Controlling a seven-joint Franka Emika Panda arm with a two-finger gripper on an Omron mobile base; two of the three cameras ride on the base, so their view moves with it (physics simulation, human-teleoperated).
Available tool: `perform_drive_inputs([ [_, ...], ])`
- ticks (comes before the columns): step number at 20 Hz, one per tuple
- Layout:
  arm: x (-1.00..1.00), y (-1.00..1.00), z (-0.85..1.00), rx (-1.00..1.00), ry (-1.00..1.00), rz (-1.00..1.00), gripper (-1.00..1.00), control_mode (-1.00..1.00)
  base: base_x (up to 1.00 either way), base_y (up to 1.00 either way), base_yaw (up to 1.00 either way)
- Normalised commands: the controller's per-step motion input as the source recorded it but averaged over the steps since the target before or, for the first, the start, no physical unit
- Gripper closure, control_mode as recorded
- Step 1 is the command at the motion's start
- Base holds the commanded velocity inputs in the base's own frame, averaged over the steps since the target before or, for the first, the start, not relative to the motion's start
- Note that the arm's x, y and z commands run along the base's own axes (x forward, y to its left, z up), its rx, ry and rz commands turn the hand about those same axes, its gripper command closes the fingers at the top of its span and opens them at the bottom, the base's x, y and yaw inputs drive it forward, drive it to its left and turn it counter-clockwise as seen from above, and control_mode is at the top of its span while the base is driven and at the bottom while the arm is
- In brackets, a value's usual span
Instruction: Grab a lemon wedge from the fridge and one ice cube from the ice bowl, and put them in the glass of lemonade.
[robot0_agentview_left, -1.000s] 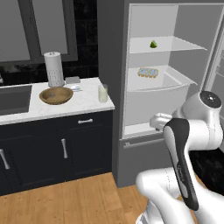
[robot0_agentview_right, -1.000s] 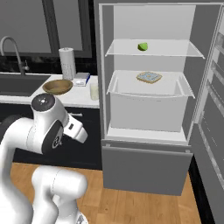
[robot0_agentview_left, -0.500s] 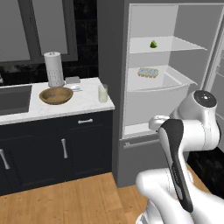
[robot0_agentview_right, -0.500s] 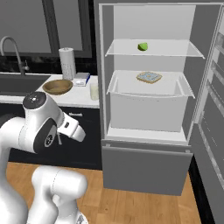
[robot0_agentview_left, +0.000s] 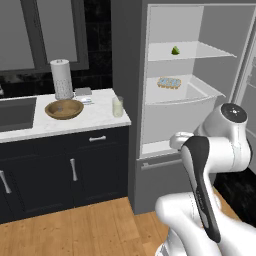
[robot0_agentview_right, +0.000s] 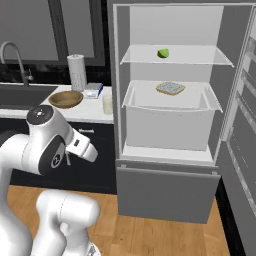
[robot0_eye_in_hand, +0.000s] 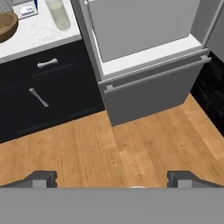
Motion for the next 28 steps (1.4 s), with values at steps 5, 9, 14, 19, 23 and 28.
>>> perform_drive_inputs([
  [5,0.00,0.00,-0.07,0.00,0.01,0.00,-1.00,-1.00,0.00,0.00,0.00],
  [9,-0.03,0.00,-0.13,0.00,0.02,0.00,-1.00,1.00,-0.04,-0.03,0.00],
  [14,0.00,0.00,0.00,0.00,0.00,0.00,-1.00,1.00,-0.01,-0.42,-0.04],
  [19,0.00,0.00,0.00,0.00,0.00,0.00,-1.00,1.00,0.00,-0.88,-0.02],
  [23,0.00,0.00,0.00,0.00,0.00,0.00,-1.00,1.00,0.05,-0.66,0.00],
  [28,0.00,0.00,0.00,0.00,0.00,0.00,-1.00,1.00,0.26,-0.04,0.09],
])
